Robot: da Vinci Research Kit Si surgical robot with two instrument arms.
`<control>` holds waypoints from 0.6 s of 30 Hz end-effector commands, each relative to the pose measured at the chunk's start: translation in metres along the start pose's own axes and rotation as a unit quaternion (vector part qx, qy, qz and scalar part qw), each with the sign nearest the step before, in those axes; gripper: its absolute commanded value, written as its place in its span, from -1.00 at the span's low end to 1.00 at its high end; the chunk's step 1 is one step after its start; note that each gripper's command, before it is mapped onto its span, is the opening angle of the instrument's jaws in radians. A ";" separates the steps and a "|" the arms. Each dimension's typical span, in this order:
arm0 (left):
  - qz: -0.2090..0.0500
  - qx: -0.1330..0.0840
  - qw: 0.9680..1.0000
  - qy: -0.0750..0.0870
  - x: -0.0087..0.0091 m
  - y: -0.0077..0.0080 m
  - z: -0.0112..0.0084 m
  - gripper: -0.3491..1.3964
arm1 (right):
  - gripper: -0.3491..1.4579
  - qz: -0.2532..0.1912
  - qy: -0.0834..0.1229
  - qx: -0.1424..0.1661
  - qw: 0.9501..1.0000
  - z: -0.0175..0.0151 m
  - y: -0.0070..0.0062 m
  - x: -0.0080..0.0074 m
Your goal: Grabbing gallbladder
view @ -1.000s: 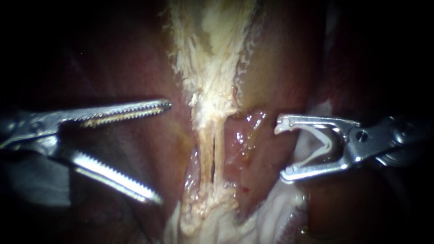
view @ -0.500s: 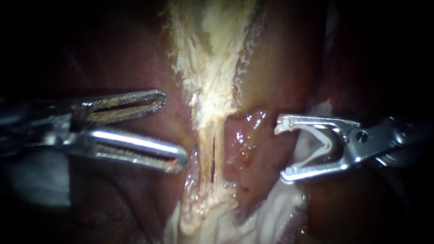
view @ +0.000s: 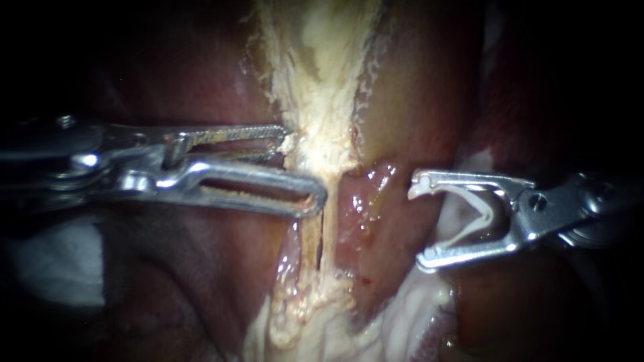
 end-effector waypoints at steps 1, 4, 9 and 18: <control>0.000 0.000 1.000 -0.001 -0.0001 0.0001 0.0001 -0.17 | 0.04 0.000 0.000 0.000 1.000 0.0000 0.0000 0.0000; -0.014 -0.004 1.000 0.003 -0.0007 0.0004 0.0006 -0.33 | 0.04 0.000 0.000 0.000 1.000 -0.0001 0.0000 0.0000; -0.046 -0.009 0.999 0.017 -0.0020 0.0015 0.0007 -0.79 | 0.04 0.000 0.000 0.000 1.000 -0.0001 0.0000 0.0000; -0.077 -0.023 0.996 0.049 -0.0022 0.0024 -0.0002 -1.00 | 0.04 0.000 0.000 0.000 1.000 0.0000 0.0000 0.0000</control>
